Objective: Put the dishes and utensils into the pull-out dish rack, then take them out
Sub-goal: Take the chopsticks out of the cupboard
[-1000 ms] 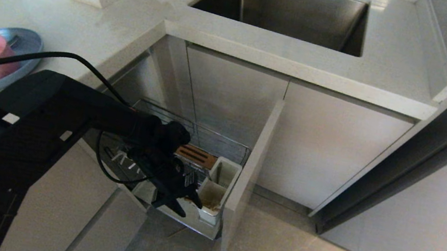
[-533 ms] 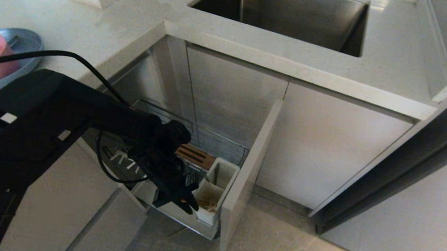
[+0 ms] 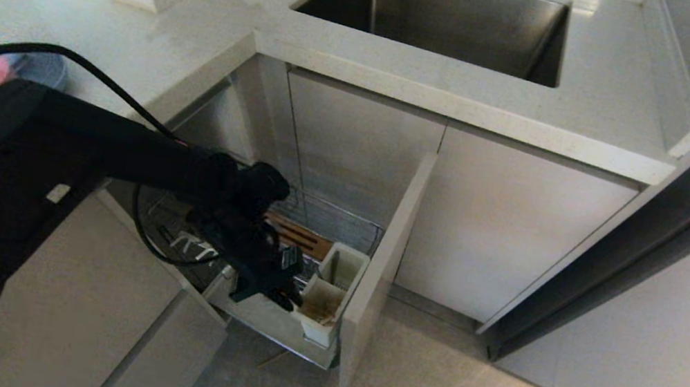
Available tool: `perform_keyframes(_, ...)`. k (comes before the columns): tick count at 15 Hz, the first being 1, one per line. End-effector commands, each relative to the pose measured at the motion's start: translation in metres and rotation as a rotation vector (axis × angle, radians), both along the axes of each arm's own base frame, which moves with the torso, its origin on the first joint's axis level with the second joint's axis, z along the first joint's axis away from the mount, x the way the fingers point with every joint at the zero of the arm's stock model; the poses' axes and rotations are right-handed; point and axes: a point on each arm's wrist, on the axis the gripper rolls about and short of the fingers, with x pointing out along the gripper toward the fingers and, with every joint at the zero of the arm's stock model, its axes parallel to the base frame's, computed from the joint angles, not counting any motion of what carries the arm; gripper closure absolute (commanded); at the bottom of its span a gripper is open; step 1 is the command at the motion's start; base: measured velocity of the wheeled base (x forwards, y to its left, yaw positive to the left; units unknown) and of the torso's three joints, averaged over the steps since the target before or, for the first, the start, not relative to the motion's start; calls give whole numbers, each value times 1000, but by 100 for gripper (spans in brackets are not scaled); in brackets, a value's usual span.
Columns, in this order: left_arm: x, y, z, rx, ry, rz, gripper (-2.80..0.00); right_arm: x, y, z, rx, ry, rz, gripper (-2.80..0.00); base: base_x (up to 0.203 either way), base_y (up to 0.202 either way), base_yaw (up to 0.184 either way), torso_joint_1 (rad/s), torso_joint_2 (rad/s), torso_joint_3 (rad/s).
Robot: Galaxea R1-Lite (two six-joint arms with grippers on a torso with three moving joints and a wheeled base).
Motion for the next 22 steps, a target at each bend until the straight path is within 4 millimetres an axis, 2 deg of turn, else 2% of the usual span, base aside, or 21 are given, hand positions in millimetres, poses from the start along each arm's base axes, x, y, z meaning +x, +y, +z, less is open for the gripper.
perform_keyframes(1,-7,2,19,-16,-41,3,0,1,0,-2,0,7,1,0,0,0,0,0,0,0)
perform_keyframes(9,-29,8,56,-30,-79,11,0,1,0,-2,0,7,1,0,0,0,0,0,0,0)
perform_keyframes(22,-81,28,124,-39,-174,26,0,1,0,-2,0,8,1,0,0,0,0,0,0,0)
